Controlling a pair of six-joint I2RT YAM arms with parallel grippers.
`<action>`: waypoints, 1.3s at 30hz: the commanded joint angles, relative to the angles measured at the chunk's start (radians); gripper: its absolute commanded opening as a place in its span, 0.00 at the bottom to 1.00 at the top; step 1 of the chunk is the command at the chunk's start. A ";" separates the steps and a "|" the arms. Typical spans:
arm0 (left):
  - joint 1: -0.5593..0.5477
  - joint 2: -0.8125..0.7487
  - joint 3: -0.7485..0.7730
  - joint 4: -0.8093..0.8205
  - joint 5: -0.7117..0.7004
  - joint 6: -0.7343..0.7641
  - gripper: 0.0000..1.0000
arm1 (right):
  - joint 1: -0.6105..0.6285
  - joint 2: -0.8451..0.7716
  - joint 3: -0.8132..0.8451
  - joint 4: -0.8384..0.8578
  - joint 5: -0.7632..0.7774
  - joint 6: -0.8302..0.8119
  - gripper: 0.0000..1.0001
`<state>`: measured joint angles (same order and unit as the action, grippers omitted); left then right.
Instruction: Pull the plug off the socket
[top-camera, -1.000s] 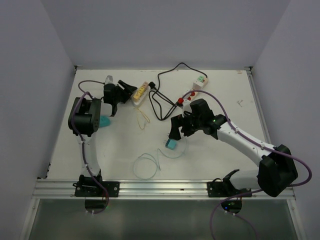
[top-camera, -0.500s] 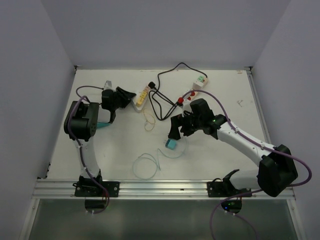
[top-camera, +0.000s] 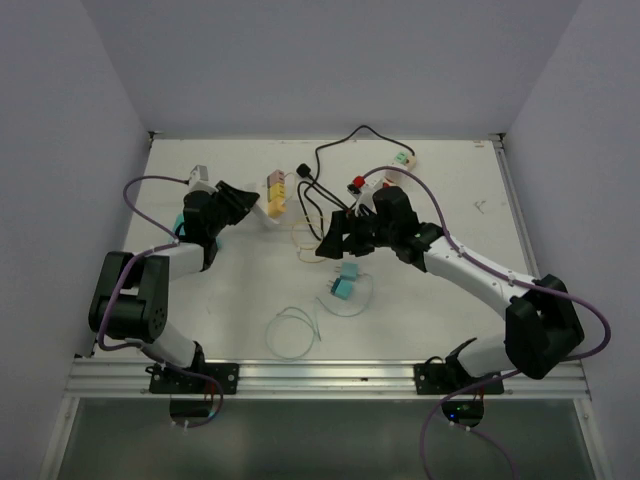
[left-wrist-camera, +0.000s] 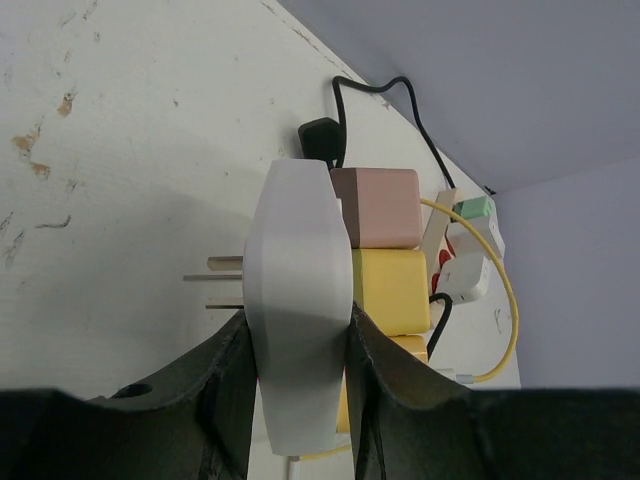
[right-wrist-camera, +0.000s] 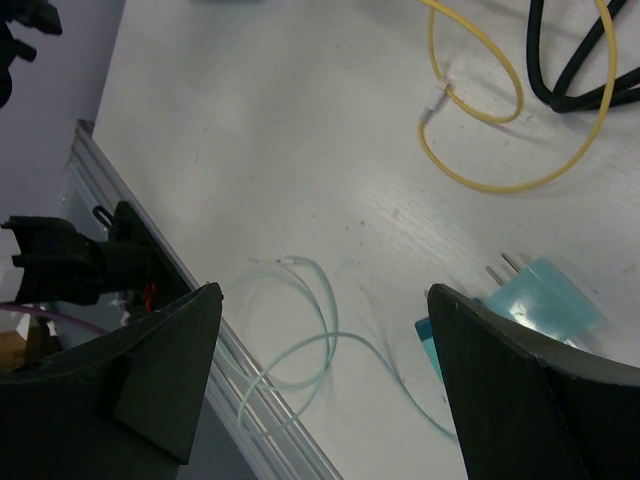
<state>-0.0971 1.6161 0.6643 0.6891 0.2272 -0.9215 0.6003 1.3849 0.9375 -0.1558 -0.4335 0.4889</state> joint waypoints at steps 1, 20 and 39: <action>-0.010 -0.137 -0.029 -0.008 -0.046 0.084 0.00 | 0.026 0.060 0.079 0.151 0.022 0.138 0.88; -0.069 -0.518 -0.189 -0.307 -0.127 0.151 0.00 | 0.191 0.397 0.234 0.418 0.291 0.379 0.84; -0.108 -0.553 -0.184 -0.361 -0.164 0.159 0.00 | 0.248 0.531 0.313 0.481 0.325 0.461 0.31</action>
<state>-0.1963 1.0893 0.4603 0.2550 0.0711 -0.7692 0.8452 1.9133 1.2171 0.2626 -0.1276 0.9287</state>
